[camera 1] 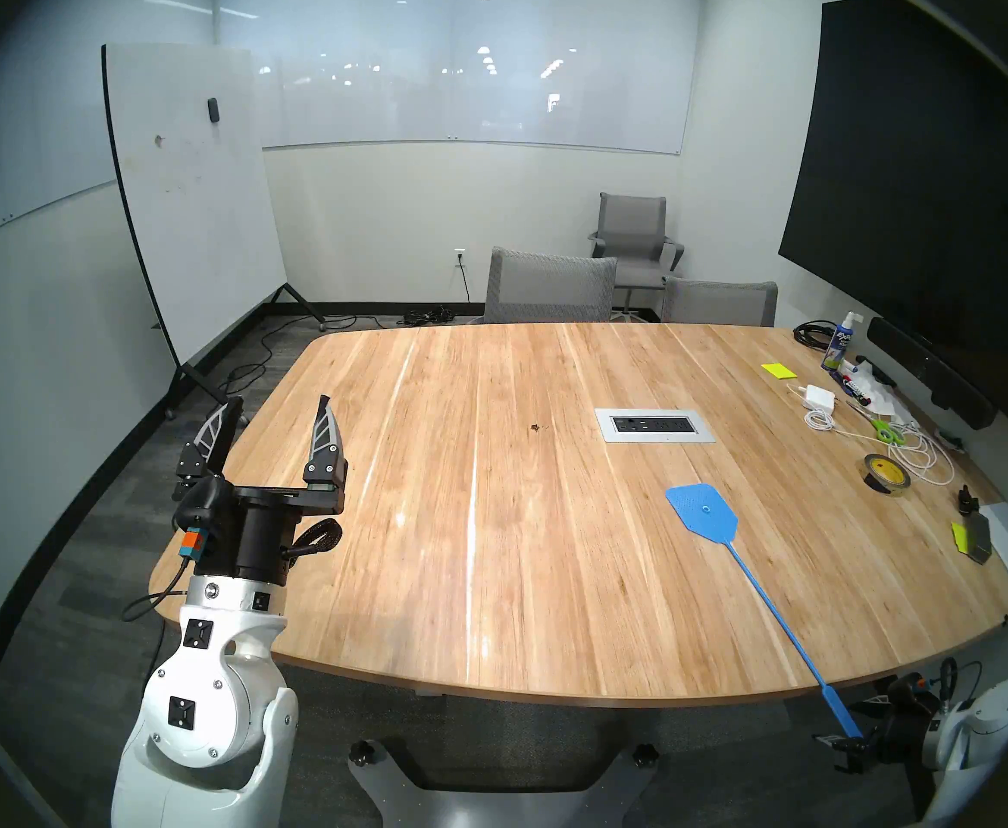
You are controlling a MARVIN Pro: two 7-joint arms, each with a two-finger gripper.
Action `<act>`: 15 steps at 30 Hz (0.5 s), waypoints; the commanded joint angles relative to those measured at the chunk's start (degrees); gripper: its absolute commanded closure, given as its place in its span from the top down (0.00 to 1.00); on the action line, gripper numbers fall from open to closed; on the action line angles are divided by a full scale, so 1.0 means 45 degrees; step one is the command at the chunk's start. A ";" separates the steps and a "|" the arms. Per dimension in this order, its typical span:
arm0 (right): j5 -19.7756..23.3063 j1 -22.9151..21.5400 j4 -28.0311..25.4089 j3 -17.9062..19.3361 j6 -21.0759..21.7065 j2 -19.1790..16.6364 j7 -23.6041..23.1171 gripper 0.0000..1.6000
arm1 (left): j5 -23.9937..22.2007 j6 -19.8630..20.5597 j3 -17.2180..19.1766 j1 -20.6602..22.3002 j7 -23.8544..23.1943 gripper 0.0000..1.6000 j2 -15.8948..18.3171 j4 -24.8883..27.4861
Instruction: Swat a bug on table
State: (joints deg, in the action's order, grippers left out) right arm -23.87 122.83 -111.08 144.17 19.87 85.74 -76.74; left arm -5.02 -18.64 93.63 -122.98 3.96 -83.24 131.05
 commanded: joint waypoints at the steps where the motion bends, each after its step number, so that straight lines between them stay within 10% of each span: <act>1: 0.0050 -0.0074 -0.0164 0.0052 0.0073 -0.0109 -0.0065 1.00 | 0.0004 -0.0015 -0.0018 -0.0030 -0.0012 1.00 0.0003 0.0271; 15: -0.0082 -0.0121 -0.0020 -0.0031 0.0084 -0.0171 -0.0029 0.93 | 0.0004 -0.0015 -0.0017 -0.0031 -0.0012 1.00 0.0003 0.0271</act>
State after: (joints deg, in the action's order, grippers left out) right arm -23.97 122.34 -110.84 144.21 20.10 85.39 -76.80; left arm -5.02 -18.64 93.63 -122.98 3.96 -83.24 131.05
